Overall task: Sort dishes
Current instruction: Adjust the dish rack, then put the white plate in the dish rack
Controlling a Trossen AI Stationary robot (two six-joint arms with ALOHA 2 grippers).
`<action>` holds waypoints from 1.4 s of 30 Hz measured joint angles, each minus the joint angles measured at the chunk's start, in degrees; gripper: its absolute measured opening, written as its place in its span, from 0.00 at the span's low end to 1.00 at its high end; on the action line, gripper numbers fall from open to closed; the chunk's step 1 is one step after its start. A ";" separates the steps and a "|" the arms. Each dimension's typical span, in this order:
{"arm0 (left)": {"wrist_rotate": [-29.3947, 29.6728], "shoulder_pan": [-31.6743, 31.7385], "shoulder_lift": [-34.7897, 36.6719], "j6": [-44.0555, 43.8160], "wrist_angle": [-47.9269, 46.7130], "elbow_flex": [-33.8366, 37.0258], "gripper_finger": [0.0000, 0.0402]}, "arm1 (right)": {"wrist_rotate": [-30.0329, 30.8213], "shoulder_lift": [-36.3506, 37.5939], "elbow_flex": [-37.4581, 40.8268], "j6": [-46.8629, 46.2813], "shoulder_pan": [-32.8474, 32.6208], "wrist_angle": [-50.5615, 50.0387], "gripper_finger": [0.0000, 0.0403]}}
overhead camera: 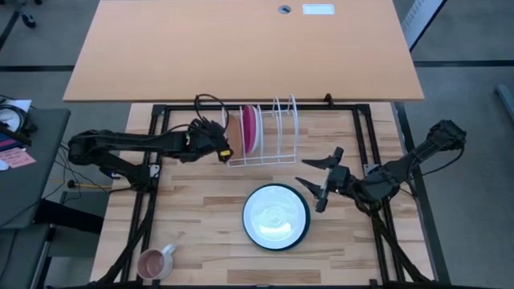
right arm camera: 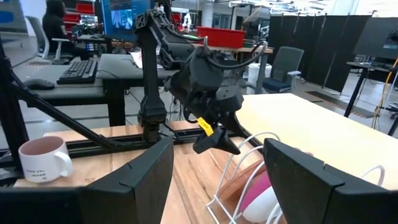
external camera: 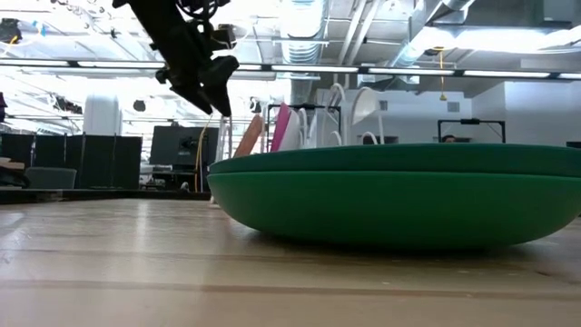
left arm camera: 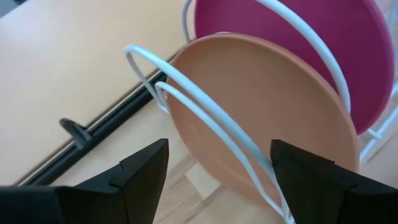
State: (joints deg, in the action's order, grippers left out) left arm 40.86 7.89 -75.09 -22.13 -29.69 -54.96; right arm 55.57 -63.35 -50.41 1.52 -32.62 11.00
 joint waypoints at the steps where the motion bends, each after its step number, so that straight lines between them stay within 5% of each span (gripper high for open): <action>1: 0.12 0.18 0.02 0.00 -0.22 0.00 0.69 | 0.00 0.00 0.00 0.00 0.00 0.03 0.63; 27: 3.65 0.04 1.72 5.42 -4.42 0.00 0.69 | 0.00 0.00 0.00 -0.04 0.02 -0.37 0.63; 35: 3.72 -1.50 9.00 5.28 -10.09 0.00 0.69 | 0.00 0.00 0.00 -0.07 0.00 -0.43 0.63; 42: 9.59 -1.45 18.51 -1.72 -19.46 0.00 0.69 | -0.02 0.00 0.00 -0.07 0.00 -0.48 0.63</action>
State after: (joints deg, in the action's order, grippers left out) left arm 50.45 6.44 -56.58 -23.85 -49.14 -54.96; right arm 55.55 -63.35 -50.41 1.45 -32.62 10.52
